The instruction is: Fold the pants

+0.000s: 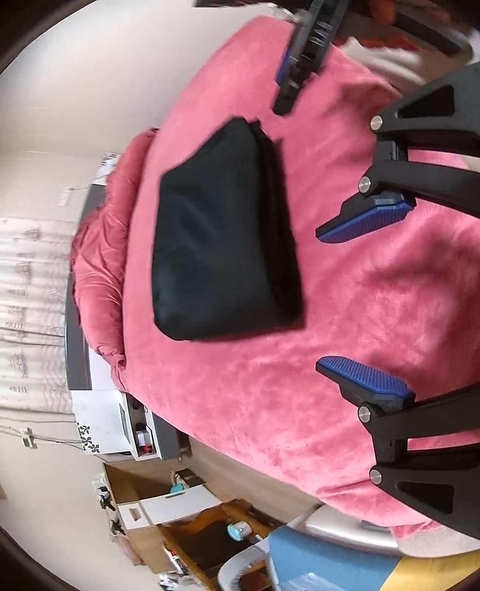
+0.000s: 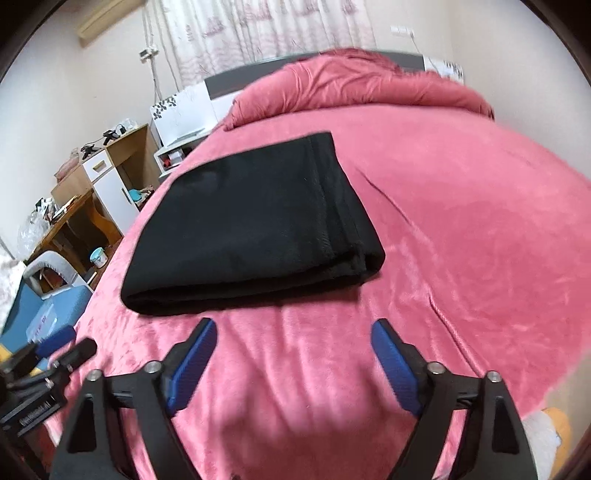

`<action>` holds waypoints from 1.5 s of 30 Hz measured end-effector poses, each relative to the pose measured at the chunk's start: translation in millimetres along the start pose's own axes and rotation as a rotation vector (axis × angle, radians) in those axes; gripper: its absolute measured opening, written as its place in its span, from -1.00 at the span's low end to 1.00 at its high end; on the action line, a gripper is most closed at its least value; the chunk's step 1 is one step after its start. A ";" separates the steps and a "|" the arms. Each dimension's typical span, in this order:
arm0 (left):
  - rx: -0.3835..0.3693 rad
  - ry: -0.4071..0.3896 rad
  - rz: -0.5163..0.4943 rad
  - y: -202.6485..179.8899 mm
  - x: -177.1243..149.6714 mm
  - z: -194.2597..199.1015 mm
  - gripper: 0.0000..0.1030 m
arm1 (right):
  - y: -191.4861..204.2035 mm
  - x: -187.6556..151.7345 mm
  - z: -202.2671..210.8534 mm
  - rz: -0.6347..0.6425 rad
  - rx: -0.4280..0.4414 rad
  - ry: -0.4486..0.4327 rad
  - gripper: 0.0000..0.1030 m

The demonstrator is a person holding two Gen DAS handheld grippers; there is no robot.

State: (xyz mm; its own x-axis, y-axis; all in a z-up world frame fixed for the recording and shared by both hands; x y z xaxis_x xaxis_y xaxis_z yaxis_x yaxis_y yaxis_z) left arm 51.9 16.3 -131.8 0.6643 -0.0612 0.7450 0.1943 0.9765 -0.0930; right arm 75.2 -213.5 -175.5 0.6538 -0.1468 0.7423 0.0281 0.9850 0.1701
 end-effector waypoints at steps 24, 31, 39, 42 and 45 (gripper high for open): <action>0.072 0.002 0.007 -6.6 -2.7 30.8 0.26 | 23.6 -10.4 50.8 0.087 -0.138 -0.093 0.99; 0.071 0.015 0.023 -5.2 -3.9 28.9 0.26 | 24.2 -10.6 52.1 0.095 -0.133 -0.094 0.99; 0.076 0.017 0.019 -5.2 -4.6 28.1 0.26 | 24.4 -12.6 49.8 0.092 -0.125 -0.081 0.99; 0.077 0.019 0.020 -4.4 -4.8 27.5 0.26 | 24.4 -13.3 49.2 0.091 -0.125 -0.078 1.00; 0.076 0.024 0.025 -2.4 -5.3 26.4 0.26 | 22.9 -14.1 48.3 0.089 -0.125 -0.076 1.00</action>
State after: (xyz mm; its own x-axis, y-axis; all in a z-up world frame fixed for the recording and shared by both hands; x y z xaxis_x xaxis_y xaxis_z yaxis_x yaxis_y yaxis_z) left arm 28.9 19.7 -118.0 0.6851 -0.0409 0.7273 0.1226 0.9906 -0.0598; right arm 30.1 -193.2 -150.8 0.5987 -0.0599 0.7987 0.0693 0.9973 0.0229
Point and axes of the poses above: each gripper's, at about its wrist camera, not at the fingertips, and z roughly against the way its jaws point, y to its left, x to its top, the point moved 8 cm from there along -z, roughly the way its jaws point, and after that the axes turned 2 degrees about -y, right-handed, at the moved point
